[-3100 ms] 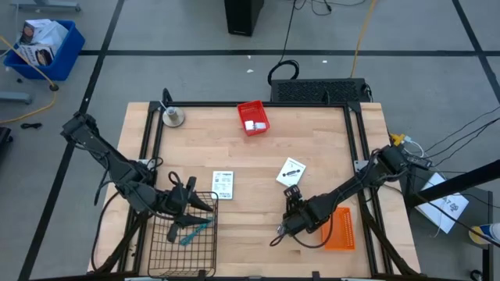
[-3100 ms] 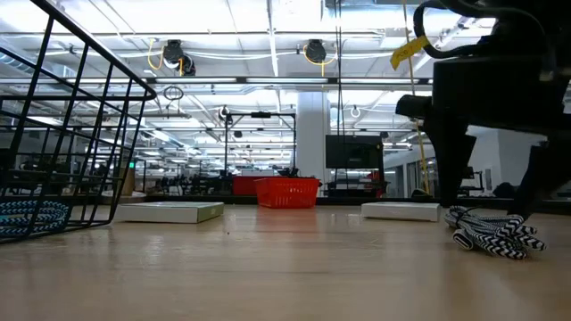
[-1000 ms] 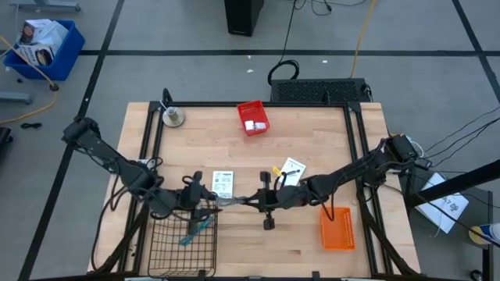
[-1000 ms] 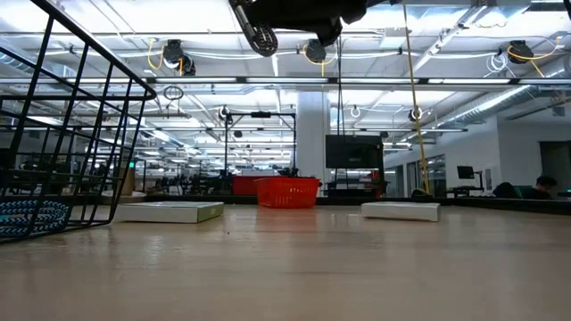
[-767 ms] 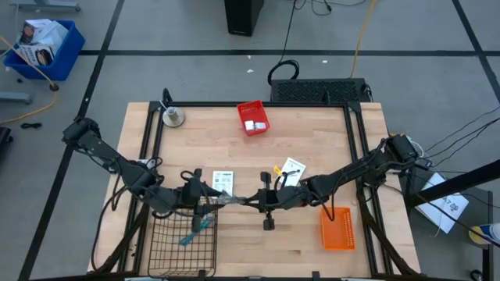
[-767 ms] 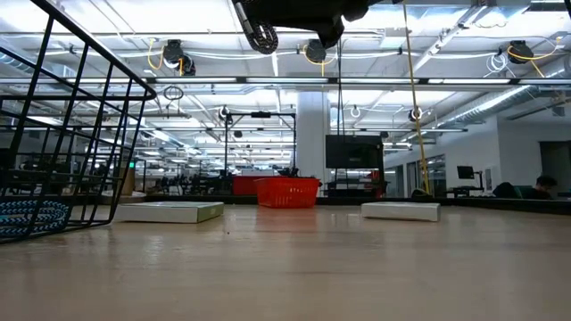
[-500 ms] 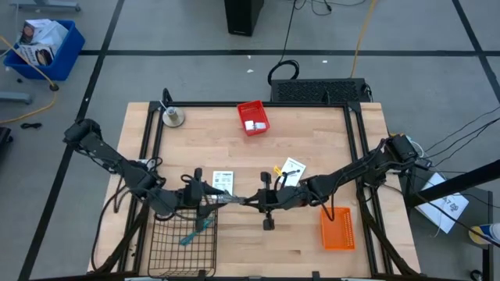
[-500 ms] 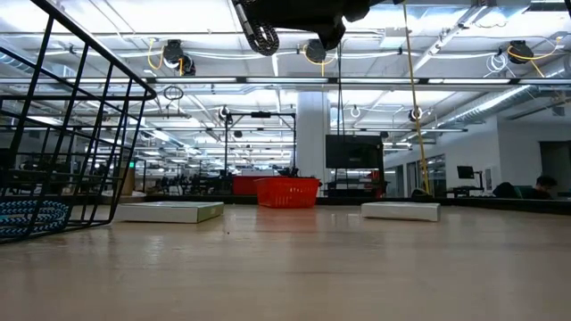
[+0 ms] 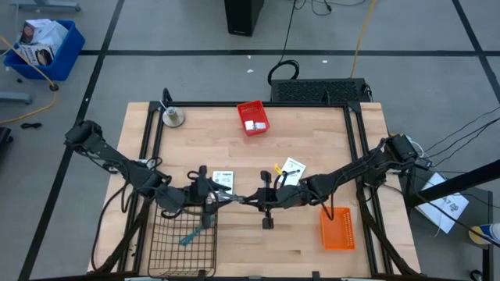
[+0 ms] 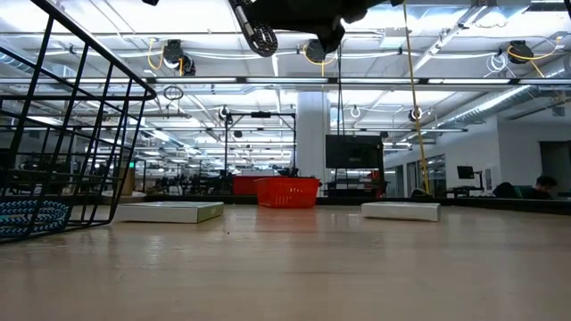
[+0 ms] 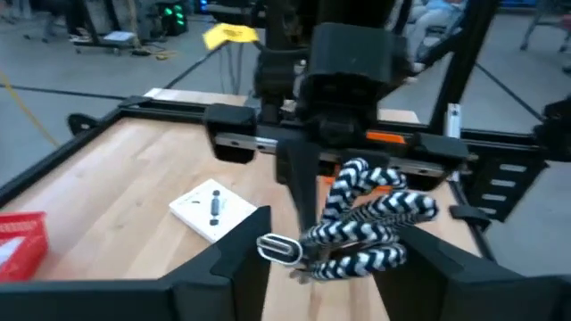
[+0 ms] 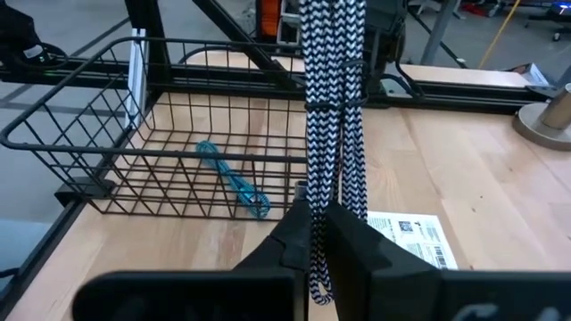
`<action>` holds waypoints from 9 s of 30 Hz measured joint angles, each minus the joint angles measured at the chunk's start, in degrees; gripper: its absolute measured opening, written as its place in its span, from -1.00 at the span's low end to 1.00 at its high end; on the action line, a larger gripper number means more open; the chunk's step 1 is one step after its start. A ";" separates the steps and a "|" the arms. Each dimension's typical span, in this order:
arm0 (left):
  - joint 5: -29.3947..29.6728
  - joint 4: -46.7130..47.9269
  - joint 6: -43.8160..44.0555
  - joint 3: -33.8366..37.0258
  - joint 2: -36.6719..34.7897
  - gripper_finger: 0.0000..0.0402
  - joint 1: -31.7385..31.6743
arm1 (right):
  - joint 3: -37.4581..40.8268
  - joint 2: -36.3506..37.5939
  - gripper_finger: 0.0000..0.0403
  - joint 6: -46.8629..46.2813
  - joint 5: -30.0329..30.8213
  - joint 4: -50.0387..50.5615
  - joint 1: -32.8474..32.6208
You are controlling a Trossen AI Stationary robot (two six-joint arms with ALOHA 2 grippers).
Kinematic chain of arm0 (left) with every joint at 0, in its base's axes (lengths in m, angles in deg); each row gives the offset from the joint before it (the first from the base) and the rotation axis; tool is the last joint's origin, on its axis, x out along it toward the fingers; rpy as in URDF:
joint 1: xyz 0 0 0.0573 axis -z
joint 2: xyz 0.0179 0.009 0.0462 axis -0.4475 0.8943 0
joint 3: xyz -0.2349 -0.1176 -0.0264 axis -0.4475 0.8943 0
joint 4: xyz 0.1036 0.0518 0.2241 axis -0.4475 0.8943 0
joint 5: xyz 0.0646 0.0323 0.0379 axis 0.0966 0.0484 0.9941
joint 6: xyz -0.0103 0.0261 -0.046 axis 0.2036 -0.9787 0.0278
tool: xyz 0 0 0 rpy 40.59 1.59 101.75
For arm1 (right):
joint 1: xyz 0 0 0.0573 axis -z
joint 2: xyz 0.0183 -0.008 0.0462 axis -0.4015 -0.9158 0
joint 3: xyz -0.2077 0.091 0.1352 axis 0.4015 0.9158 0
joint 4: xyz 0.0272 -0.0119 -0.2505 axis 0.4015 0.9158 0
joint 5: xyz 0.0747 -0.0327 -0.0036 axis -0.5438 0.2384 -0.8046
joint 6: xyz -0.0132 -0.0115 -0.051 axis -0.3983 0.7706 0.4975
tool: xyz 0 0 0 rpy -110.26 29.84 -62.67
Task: Pick and place items into bin
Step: Put the black stripes charger cable into the wire basket, then put the left white card reader box into the orange basket
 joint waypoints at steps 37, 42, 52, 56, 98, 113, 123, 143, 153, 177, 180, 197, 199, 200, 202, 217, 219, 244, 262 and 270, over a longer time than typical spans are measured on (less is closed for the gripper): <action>-12.80 37.69 32.47 0.00 -23.02 -0.73 13.71 | 0.00 0.04 -0.57 1.53 0.13 5.13 -0.42; -12.31 49.54 43.92 0.00 -22.46 -0.88 13.71 | 0.00 0.04 -0.59 1.53 0.24 5.11 -0.27; -16.84 52.79 53.09 0.00 -13.05 -0.67 12.18 | 0.00 0.04 -0.61 1.53 0.31 5.11 0.07; -20.82 52.77 53.67 0.00 -7.38 -0.64 11.34 | 0.00 0.04 -0.61 1.53 0.24 5.14 0.04; -25.01 26.76 34.55 0.00 -10.31 -0.62 5.66 | 0.98 0.00 -0.63 0.88 0.00 4.72 0.16; -23.41 18.24 19.97 0.00 -8.72 -0.62 -15.43 | 3.72 0.71 -0.51 -13.57 6.31 24.34 3.52; -35.17 9.53 18.60 0.00 3.15 -0.62 -31.78 | 3.72 11.04 -0.60 -26.73 6.07 49.17 8.77; -48.14 -7.79 15.22 -2.87 21.32 -0.95 -39.47 | 19.39 21.58 -1.00 -39.04 4.49 51.80 15.10; -41.70 30.01 14.37 -7.80 9.75 -0.96 -39.98 | 23.41 19.29 -1.00 -29.10 -3.29 18.30 14.18; -40.51 43.55 15.58 3.13 11.09 -0.94 -39.95 | 1.08 -10.45 -1.00 -15.14 -11.07 2.87 15.79; -42.25 39.93 15.79 5.26 11.59 -0.96 -39.94 | -0.80 -13.10 -1.00 -14.99 -13.78 2.94 16.55; -47.19 33.31 14.90 6.73 17.69 -0.94 -41.18 | -4.28 -22.39 -1.00 -21.62 -17.87 3.18 18.80; -49.71 30.91 14.28 6.57 19.12 -0.97 -41.27 | -4.26 -22.41 -1.00 -21.64 -18.02 2.67 18.80; -50.52 29.41 14.10 6.58 19.57 -0.98 -41.26 | -4.26 -22.43 -1.00 -21.63 -18.01 2.54 18.80; -51.30 27.61 14.73 6.55 20.87 -0.97 -41.24 | -4.22 -22.47 -1.00 -21.64 -18.27 2.30 18.80; -51.41 27.18 16.27 6.40 20.95 -0.94 -41.57 | -3.98 -22.69 -1.00 -18.83 -19.72 -3.29 18.11; -51.34 27.18 16.32 6.40 20.97 -0.97 -41.57 | -3.98 -22.67 -1.00 -17.43 -17.73 -3.59 17.67; -51.18 22.95 18.06 6.40 21.16 -0.97 -41.55 | -4.33 -22.27 -1.00 -9.57 -7.62 -16.19 17.56; -51.09 19.01 18.22 5.55 21.24 -0.90 -42.01 | -4.22 -20.19 -1.00 -8.51 -8.63 -7.18 17.64; -52.74 17.92 19.47 5.55 21.17 -0.87 -42.16 | -4.20 -18.70 -1.00 -7.44 -8.94 -5.36 17.57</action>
